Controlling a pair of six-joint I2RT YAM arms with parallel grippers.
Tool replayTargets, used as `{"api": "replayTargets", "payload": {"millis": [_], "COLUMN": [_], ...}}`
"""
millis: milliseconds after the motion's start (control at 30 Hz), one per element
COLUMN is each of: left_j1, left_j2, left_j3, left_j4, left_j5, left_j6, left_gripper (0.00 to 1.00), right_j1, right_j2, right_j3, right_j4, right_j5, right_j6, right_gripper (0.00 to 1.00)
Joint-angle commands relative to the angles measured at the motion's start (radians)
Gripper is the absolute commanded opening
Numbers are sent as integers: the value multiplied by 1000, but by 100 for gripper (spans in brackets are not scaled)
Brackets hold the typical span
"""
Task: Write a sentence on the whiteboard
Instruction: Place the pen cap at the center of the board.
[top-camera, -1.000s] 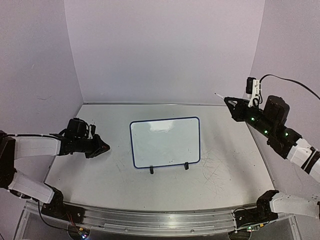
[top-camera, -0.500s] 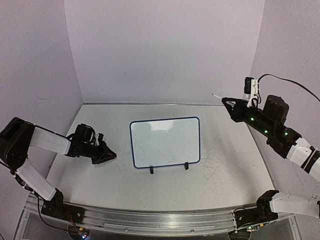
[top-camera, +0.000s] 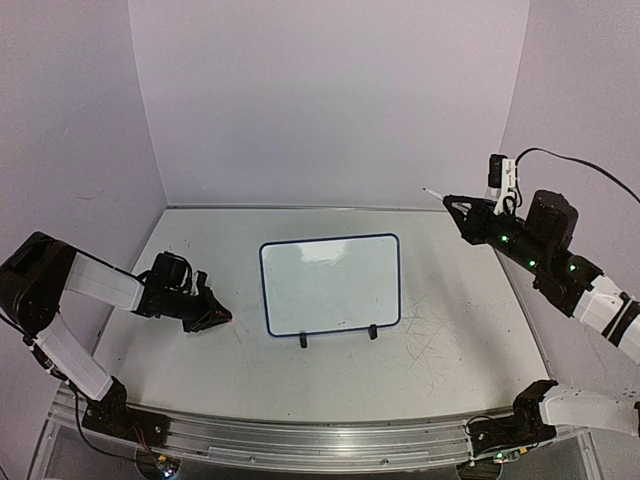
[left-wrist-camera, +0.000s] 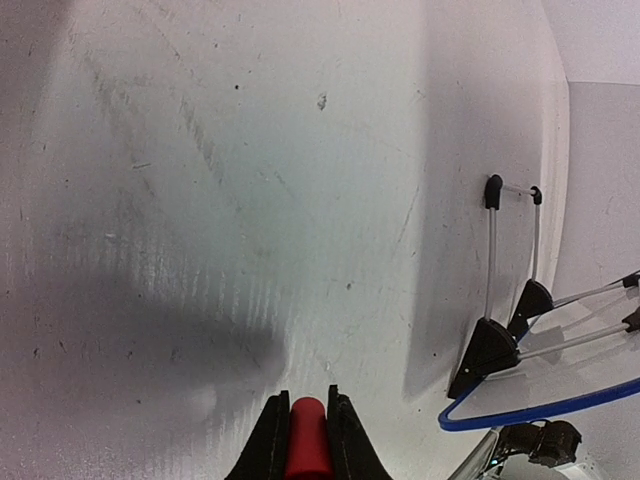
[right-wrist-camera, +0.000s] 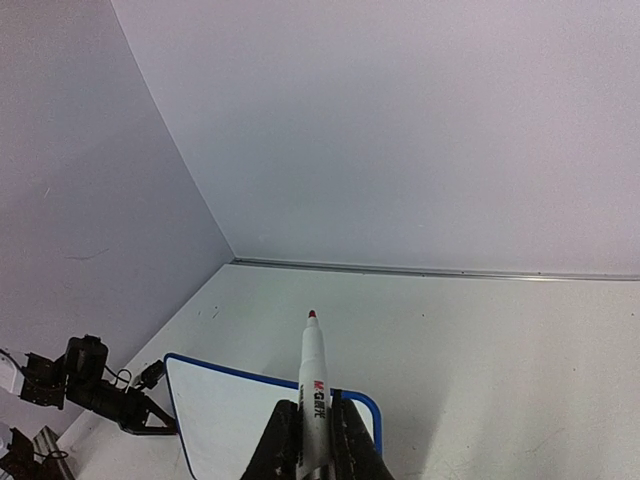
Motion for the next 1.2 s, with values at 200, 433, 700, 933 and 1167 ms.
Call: {"api": "replayTargets", "payload": {"millis": [200, 433, 700, 933, 1167], "left_j1": [0, 0, 0, 0, 0], "left_j2": [0, 7, -22, -77, -115], "left_j3": [-28, -30, -29, -18, 7], "left_j4": [16, 13, -15, -79, -124], "left_j5": [-53, -60, -95, -149, -159], "left_j6": [30, 37, 50, 78, 95], "left_gripper": [11, 15, 18, 26, 30], "right_j1": [-1, 0, -1, -1, -1], "right_j2": [4, 9, 13, 22, 29], "right_j3": [20, 21, 19, 21, 16], "right_j4": [34, 37, 39, 41, 38], "right_j5": [-20, -26, -29, -34, 11], "right_j6": [5, 7, 12, 16, 41], "right_gripper": [0, 0, 0, 0, 0]}}
